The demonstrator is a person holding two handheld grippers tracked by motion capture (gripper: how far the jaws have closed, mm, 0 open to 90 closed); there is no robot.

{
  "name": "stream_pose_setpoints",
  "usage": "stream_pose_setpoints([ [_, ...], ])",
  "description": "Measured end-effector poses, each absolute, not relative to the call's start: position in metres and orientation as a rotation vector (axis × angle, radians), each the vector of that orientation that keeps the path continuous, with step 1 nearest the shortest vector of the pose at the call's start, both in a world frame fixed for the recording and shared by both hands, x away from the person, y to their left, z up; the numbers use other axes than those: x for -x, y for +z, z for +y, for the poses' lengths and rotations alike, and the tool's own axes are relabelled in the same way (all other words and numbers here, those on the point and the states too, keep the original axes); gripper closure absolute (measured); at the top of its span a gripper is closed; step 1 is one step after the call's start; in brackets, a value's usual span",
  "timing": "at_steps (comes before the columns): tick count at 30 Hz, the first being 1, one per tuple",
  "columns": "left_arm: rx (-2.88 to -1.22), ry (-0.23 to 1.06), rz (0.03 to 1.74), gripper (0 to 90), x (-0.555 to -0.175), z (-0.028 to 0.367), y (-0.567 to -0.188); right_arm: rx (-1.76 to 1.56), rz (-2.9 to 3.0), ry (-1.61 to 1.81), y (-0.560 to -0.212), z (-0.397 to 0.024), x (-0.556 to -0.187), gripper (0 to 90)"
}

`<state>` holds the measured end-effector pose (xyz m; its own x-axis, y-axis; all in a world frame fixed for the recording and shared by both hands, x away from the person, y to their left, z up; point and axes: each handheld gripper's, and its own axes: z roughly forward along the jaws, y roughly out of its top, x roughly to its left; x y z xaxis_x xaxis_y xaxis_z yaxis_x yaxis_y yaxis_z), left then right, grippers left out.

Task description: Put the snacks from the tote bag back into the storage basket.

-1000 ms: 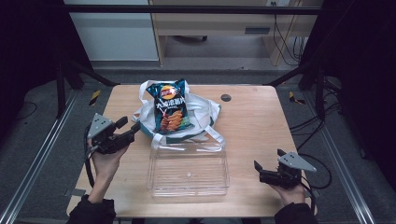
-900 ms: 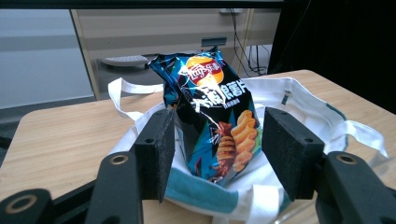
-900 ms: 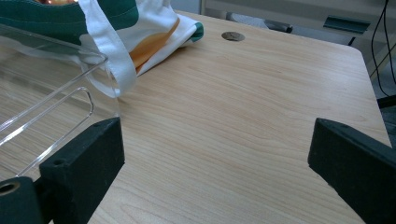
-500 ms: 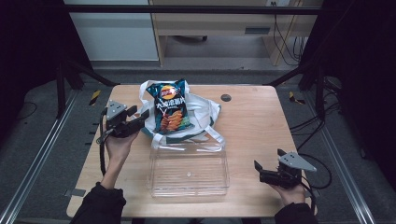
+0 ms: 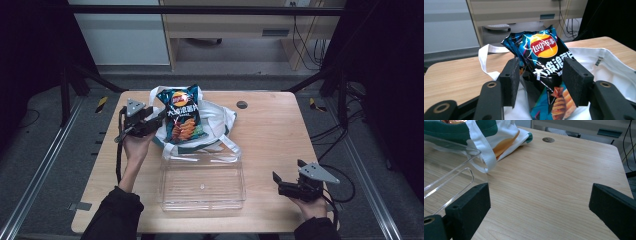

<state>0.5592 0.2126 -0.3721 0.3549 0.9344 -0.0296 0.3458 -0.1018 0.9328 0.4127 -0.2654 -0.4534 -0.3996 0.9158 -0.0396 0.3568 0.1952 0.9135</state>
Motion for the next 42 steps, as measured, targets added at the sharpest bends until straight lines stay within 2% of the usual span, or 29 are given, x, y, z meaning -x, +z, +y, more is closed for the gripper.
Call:
stream_pose_setpoints([
  [9, -1.645, 0.784, 1.174, 48.3, -0.577, 0.209, -0.382, -1.186, 1.867, 1.178, -0.454, -0.265, -0.413, 4.0],
  [20, -1.699, 0.746, 1.234, 48.7, -0.606, 0.206, -0.403, -1.188, 1.866, 1.176, -0.454, -0.266, -0.413, 4.0],
  [28, -1.729, 0.732, 1.219, 51.3, -0.612, 0.199, -0.406, -1.185, 1.868, 1.172, -0.454, -0.266, -0.413, 4.0],
  [42, -1.690, 0.752, 1.271, 49.2, -0.614, 0.204, -0.406, -1.187, 1.869, 1.168, -0.455, -0.266, -0.413, 4.2],
])
